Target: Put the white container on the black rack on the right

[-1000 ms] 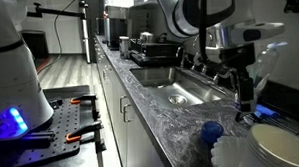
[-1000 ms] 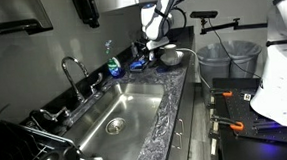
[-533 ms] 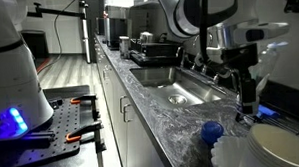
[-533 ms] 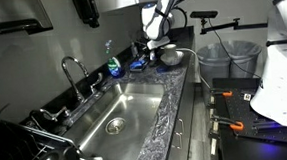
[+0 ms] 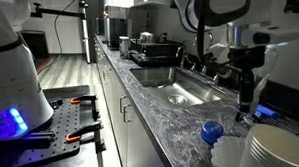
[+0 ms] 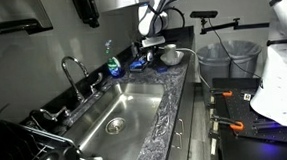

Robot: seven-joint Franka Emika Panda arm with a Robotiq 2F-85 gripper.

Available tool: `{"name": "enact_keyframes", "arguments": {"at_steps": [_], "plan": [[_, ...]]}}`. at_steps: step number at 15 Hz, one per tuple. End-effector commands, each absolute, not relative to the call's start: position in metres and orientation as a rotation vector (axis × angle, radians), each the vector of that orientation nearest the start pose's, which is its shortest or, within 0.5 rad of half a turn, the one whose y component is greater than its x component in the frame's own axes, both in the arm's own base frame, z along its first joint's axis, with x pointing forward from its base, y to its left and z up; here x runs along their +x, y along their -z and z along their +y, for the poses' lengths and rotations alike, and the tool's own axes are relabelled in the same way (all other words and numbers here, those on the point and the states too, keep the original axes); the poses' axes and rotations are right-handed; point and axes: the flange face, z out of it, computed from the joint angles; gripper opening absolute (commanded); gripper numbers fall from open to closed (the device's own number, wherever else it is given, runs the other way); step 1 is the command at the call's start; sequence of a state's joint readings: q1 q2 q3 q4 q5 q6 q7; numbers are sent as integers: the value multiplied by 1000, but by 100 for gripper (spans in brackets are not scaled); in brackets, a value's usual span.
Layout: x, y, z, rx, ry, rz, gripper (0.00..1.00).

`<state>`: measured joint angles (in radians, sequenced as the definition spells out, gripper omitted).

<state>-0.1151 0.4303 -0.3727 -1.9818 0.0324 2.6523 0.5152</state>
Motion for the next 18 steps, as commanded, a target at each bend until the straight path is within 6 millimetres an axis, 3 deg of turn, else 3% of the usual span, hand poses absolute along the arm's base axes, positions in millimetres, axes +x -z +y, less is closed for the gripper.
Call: {"name": "enact_keyframes", "arguments": {"at_steps": [1,7,18], "plan": [[598,-297,-312,-2766,410,1640,29],[636,-282,-344,-2740,494,1732,29],[684,-251,-364,-2750,571,1749,29]]}}
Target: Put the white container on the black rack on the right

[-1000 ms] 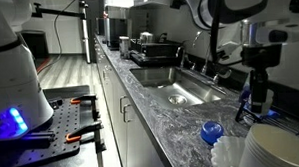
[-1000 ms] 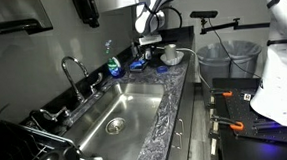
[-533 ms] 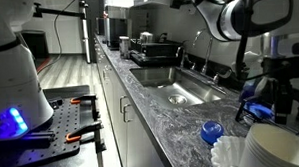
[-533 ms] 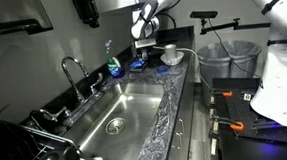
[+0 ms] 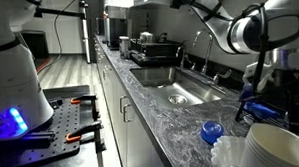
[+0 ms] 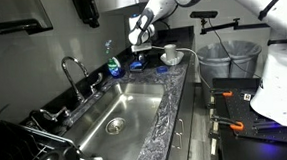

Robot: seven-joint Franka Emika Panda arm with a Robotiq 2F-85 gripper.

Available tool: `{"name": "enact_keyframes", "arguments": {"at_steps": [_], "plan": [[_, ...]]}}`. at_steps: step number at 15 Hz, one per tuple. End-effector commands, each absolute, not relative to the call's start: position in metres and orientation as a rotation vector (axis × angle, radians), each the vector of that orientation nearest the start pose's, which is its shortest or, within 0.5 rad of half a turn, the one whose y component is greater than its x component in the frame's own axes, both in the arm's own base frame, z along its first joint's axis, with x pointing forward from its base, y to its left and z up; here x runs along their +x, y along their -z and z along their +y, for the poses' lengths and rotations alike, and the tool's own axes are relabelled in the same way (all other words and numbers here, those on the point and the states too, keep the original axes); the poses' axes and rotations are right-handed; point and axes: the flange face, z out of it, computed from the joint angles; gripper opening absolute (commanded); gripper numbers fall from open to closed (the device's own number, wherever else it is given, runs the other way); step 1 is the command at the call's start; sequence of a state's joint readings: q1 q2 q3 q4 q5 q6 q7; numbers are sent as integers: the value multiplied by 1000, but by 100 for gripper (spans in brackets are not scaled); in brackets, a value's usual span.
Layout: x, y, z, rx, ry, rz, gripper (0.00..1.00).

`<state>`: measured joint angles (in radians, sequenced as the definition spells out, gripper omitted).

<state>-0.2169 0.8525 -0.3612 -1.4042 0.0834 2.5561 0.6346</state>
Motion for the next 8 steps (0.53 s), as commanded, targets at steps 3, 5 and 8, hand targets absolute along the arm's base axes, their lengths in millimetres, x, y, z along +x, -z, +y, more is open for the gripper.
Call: {"name": "enact_keyframes", "arguments": {"at_steps": [3,5,8], "plan": [[690,-245,-366,-2756,547,1744,29],[693,-242,-366,-2753,537,1739,29],[698,-241,-368,-2742,529,1736,29]]}}
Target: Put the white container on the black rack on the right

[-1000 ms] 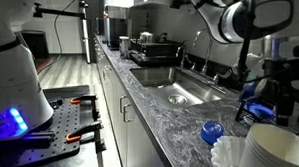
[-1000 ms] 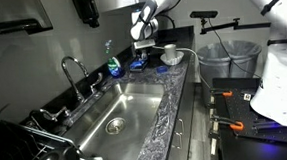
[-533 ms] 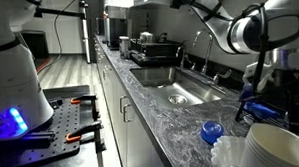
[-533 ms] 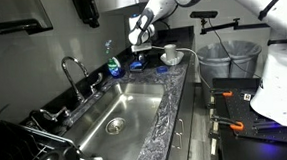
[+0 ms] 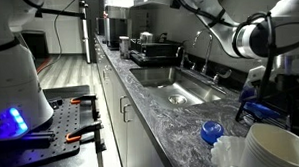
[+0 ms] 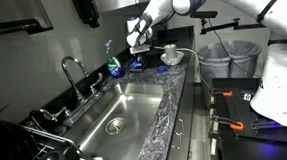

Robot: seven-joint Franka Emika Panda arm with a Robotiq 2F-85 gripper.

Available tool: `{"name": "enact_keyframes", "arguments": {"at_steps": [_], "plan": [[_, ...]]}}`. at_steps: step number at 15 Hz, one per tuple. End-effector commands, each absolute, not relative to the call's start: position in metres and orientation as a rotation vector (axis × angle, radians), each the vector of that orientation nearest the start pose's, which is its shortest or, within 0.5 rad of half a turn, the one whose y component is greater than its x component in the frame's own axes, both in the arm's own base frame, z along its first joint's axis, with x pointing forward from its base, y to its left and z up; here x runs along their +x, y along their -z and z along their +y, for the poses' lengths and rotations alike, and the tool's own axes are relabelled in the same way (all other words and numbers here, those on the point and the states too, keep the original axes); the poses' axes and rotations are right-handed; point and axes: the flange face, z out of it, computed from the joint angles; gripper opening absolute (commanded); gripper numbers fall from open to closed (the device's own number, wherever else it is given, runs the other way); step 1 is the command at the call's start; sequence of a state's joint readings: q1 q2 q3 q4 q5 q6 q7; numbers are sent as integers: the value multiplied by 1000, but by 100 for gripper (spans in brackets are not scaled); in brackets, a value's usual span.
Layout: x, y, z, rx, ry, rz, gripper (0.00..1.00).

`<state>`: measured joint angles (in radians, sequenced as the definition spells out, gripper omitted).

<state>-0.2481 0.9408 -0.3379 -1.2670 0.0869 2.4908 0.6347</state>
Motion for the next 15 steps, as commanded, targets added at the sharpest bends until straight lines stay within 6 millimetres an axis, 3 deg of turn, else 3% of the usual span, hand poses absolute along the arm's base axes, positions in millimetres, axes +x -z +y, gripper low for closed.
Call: {"name": "enact_keyframes", "arguments": {"at_steps": [1,3,7,15], "plan": [[699,-241,-369,-2736,524,1738,29],[700,-243,-369,-2734,516,1734,79],[698,-248,-363,-2769,510,1708,99],[683,-263,-330,-2859,461,1652,100]]}}
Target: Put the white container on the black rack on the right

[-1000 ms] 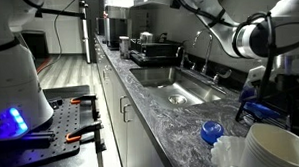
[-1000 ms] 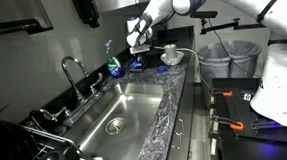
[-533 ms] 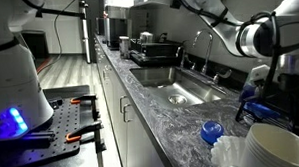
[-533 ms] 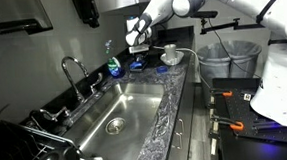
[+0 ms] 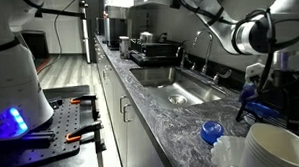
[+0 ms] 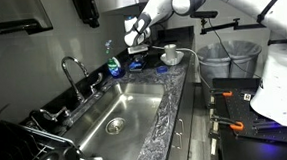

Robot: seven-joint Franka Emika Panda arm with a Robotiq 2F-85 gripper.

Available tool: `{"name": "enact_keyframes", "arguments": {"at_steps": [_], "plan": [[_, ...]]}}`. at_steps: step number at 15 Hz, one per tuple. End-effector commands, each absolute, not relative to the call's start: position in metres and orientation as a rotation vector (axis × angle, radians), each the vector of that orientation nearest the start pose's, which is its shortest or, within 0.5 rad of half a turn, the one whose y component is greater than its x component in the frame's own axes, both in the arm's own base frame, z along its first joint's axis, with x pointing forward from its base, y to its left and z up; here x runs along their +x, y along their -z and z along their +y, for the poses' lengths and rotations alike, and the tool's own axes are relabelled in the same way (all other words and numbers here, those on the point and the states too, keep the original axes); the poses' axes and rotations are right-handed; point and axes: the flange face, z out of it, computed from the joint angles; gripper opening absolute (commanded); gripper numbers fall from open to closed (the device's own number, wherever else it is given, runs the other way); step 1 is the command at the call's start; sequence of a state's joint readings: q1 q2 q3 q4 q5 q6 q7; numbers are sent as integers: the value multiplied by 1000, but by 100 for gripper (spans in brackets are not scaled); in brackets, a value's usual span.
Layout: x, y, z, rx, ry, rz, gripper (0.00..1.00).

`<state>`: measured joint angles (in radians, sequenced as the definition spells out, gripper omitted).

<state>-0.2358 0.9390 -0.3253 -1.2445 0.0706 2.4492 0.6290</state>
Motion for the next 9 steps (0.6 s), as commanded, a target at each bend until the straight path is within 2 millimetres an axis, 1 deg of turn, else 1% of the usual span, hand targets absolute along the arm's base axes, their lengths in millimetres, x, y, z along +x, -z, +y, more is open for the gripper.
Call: {"name": "enact_keyframes", "arguments": {"at_steps": [1,3,9], "plan": [[680,-267,-324,-2868,459,1646,100],[671,-275,-316,-2884,450,1635,100],[620,-305,-298,-2943,432,1613,100]]}}
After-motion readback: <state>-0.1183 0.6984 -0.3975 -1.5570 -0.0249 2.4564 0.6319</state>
